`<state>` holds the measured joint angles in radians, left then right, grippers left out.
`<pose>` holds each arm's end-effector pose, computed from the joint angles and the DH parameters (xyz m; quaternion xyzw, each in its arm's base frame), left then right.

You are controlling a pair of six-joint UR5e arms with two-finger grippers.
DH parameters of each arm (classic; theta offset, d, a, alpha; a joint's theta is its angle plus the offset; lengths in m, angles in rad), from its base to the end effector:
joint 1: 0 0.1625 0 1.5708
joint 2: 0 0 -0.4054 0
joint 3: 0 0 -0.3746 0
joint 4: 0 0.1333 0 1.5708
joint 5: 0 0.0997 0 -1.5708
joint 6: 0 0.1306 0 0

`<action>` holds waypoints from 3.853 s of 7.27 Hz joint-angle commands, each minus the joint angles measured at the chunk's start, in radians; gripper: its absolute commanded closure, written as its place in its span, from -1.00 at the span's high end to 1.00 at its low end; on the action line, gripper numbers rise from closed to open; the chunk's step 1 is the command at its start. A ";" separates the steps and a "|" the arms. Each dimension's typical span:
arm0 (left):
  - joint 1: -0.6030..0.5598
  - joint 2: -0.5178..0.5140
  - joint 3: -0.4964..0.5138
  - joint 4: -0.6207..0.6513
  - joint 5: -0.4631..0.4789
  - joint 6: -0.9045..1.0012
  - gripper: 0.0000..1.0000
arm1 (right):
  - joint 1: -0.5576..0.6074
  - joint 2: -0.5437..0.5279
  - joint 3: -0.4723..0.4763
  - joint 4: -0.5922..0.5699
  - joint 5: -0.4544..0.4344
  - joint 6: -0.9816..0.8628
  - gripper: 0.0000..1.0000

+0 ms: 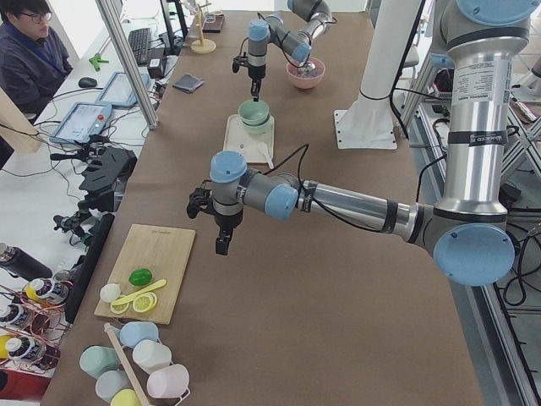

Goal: Stack green bowls together

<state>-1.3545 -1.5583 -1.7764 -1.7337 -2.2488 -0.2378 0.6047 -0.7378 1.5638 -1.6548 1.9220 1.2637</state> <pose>0.0553 -0.4910 0.5566 0.0890 0.3565 0.0489 0.9288 -0.5341 -0.4765 0.1828 0.0110 -0.3922 0.0734 0.9169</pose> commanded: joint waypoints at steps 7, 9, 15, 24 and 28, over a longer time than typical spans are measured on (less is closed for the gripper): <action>0.000 0.000 -0.003 -0.001 0.002 0.000 0.96 | -0.020 -0.020 -0.007 0.007 -0.001 -0.007 -1.00; 0.000 0.000 -0.003 -0.001 0.002 0.000 0.96 | -0.026 -0.020 -0.007 0.007 -0.003 -0.007 -1.00; 0.002 0.000 -0.003 -0.003 0.002 0.000 0.96 | -0.023 -0.052 -0.010 0.119 -0.003 -0.003 -1.00; 0.000 0.007 0.009 0.008 -0.002 0.003 0.96 | 0.095 -0.058 0.004 0.110 0.167 -0.007 1.00; 0.000 0.010 0.038 0.014 -0.003 0.008 0.96 | 0.329 -0.259 0.062 0.107 0.233 -0.258 1.00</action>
<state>-1.3535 -1.5501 -1.7415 -1.7203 -2.2518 -0.2317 0.8410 -0.9071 1.5924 -1.5435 2.1194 1.1308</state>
